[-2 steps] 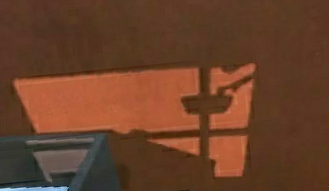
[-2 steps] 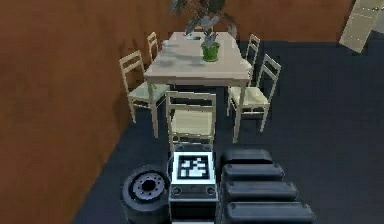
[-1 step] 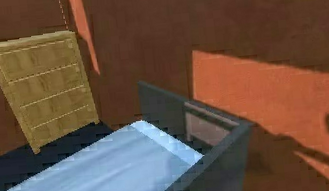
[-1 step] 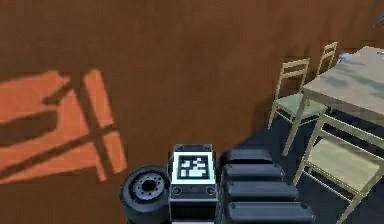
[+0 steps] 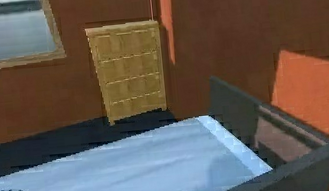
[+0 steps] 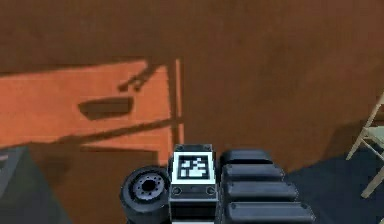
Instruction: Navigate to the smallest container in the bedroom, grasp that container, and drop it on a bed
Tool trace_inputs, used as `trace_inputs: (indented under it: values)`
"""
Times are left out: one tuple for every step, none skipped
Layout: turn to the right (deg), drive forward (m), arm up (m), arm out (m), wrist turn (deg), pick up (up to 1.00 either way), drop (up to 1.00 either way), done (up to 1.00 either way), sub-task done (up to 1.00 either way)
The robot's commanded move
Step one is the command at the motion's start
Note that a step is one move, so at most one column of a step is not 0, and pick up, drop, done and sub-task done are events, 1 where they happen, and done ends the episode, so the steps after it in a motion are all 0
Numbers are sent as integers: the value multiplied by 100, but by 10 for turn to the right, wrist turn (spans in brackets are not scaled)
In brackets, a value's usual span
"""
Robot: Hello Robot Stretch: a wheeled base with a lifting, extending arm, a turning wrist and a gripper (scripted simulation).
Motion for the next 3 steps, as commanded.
trace_inputs:
  values:
    - [450, 0, 0, 0, 0, 0, 0, 0, 0]
    - [450, 0, 0, 0, 0, 0, 0, 0, 0]
    - [420, 0, 0, 0, 0, 0, 0, 0, 0]
